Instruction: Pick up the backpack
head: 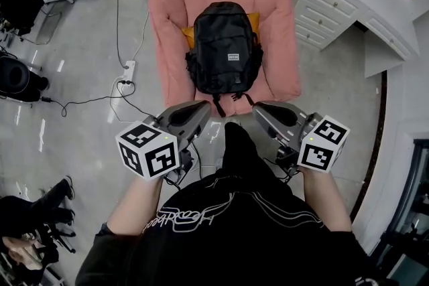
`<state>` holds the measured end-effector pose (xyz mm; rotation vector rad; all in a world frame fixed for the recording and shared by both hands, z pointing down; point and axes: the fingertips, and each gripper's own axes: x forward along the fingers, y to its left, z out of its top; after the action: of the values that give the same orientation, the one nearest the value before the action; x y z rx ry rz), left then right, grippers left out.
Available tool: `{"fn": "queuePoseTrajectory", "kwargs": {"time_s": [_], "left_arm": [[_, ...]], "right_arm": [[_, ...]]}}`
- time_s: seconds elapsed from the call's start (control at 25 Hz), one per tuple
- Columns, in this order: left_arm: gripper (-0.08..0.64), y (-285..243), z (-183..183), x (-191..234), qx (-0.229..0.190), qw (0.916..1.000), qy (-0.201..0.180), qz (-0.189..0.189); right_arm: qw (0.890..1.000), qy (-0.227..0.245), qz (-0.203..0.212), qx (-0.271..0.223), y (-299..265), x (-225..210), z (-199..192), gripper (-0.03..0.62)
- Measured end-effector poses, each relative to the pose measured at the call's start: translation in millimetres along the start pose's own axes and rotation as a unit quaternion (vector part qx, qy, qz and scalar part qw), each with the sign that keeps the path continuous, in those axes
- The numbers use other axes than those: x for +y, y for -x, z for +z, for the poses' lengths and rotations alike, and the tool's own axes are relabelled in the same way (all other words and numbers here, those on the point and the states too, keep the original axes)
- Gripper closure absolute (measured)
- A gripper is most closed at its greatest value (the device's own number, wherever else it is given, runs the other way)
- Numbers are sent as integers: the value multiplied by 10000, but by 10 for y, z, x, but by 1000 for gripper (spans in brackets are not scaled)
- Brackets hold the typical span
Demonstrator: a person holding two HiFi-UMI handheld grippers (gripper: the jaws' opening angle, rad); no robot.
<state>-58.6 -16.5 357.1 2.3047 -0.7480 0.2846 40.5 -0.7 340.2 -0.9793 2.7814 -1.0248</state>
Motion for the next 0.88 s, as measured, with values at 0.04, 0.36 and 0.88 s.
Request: {"fn": "queuePoseTrajectory", "kwargs": {"time_s": [0.04, 0.36, 0.88], "left_arm": [[557, -45, 21, 46, 17, 10000, 45, 19], [557, -445, 284, 500, 109, 9993, 254, 241], [480, -1086, 455, 1326, 390, 9951, 740, 532]], "right_arm": [[10000, -3, 4, 28, -33, -68, 21, 586], [9998, -50, 53, 204, -380, -674, 296, 586], [9966, -320, -75, 754, -791, -1669, 415, 518]]}}
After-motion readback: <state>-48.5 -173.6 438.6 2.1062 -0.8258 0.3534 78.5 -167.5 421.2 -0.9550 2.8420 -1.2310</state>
